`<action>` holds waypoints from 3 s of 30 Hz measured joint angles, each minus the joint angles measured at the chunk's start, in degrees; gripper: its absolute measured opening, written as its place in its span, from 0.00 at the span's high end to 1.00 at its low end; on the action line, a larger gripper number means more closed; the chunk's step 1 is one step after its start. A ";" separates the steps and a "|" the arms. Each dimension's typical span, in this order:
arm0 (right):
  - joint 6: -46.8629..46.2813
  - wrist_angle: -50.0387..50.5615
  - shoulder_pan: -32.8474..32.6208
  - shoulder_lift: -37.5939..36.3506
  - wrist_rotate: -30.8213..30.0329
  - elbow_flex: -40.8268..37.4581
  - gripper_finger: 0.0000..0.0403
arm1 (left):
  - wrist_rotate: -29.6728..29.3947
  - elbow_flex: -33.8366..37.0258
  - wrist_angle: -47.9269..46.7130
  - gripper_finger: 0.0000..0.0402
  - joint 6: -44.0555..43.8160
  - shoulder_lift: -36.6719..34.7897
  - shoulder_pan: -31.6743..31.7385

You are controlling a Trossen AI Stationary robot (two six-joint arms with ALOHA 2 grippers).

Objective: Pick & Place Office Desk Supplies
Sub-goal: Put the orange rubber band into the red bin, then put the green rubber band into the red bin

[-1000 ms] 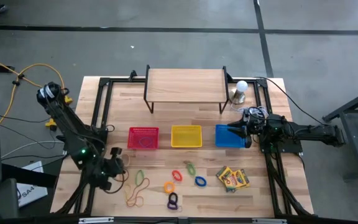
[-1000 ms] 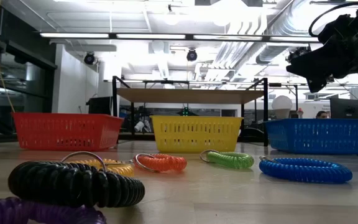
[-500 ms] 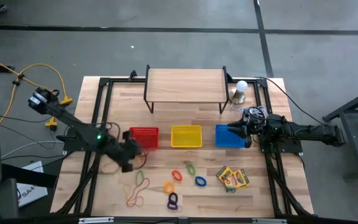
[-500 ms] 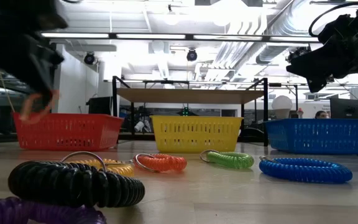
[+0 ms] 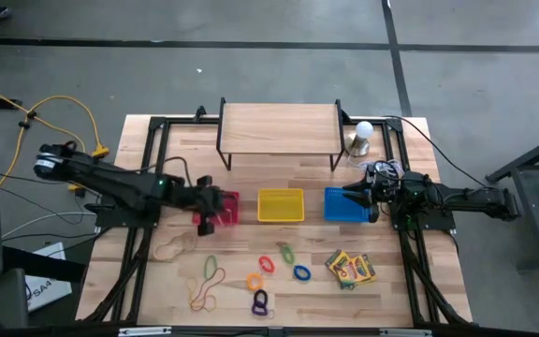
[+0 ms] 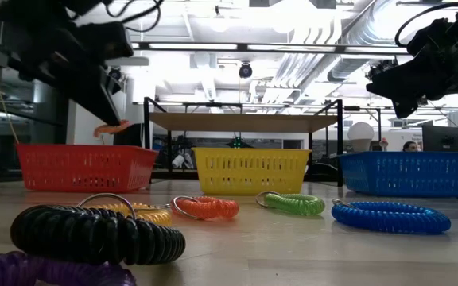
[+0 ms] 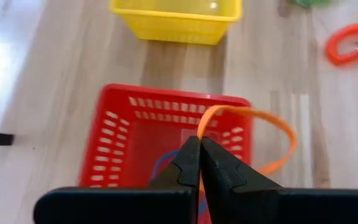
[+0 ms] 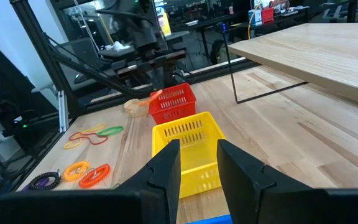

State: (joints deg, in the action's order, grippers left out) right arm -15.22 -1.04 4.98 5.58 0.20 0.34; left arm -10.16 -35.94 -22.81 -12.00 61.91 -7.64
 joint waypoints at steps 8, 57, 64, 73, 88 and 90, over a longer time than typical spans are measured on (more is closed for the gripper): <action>0.00 0.00 0.00 0.00 0.01 0.00 0.77 | 3.36 0.00 0.20 1.00 1.73 0.00 6.10; 0.00 0.00 0.01 0.01 -0.01 0.00 0.77 | 2.85 0.00 -0.26 0.90 0.84 7.69 6.14; 0.00 0.00 0.00 -0.01 0.00 -0.01 0.77 | 2.85 0.00 -0.26 0.90 0.86 7.69 6.14; 0.00 0.00 0.01 -0.01 0.00 -0.01 0.77 | 2.87 0.06 -0.29 0.90 0.88 7.15 6.14; 0.01 0.00 0.00 -0.01 0.00 0.00 0.77 | 2.87 -0.26 -0.30 0.90 1.69 0.22 4.12; 0.00 0.00 0.00 -0.01 -0.01 -0.01 0.77 | 3.35 -0.26 -0.27 0.90 1.47 0.22 2.63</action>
State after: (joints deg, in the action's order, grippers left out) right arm -15.22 -1.04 4.98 5.57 0.19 0.33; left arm -6.81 -36.21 -23.08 -10.52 62.13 -5.01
